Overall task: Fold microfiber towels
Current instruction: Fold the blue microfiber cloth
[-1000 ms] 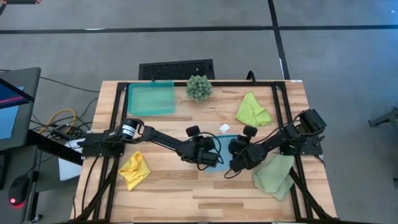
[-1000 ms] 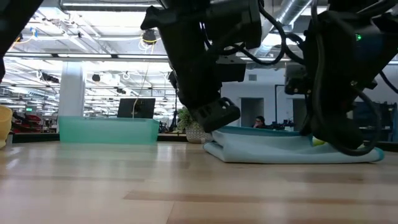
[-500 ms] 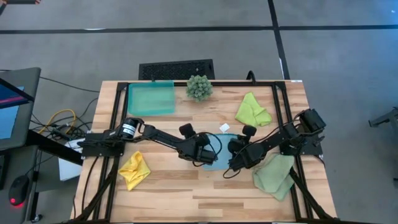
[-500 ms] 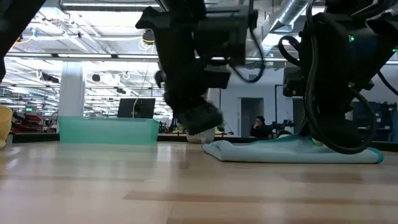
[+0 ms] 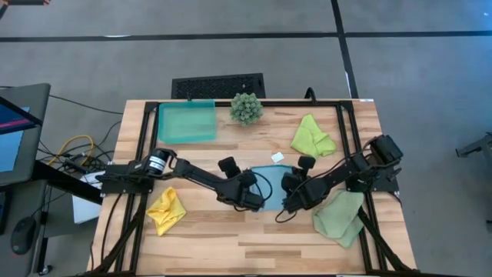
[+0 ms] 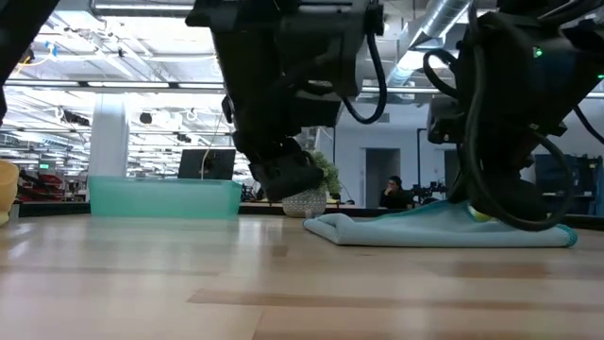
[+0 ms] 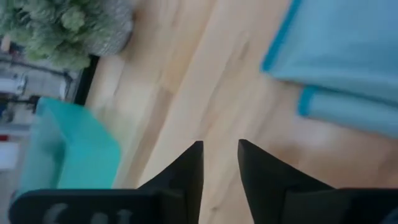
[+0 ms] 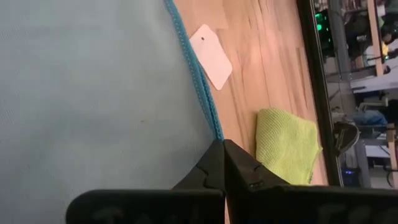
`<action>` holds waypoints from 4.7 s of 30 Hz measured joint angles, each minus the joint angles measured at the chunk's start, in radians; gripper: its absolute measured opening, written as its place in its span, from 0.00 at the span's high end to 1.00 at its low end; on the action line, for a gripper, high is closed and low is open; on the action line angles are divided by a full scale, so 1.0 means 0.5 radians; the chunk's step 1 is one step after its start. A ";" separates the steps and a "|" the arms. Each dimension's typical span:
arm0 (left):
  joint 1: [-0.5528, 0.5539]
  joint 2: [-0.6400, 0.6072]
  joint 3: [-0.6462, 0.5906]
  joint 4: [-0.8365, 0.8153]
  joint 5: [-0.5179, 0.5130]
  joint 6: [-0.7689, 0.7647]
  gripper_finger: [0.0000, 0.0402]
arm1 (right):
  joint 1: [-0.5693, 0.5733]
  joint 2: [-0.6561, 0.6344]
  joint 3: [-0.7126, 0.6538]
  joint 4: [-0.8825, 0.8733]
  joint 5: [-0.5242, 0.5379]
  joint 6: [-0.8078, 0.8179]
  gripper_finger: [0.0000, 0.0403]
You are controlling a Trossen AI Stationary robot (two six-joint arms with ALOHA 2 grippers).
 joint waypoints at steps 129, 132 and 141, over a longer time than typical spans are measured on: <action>0.018 -0.630 -1.162 2.382 0.509 0.639 0.98 | 0.221 -0.563 -0.077 -0.064 -0.084 0.154 0.97; 0.027 -0.634 -1.161 2.267 0.511 0.509 0.98 | 0.197 -0.563 -0.102 -0.028 -0.084 0.146 0.97; -0.008 -0.641 -0.867 2.006 1.082 0.492 0.98 | 0.264 -0.578 -0.052 -0.154 -0.330 0.095 0.97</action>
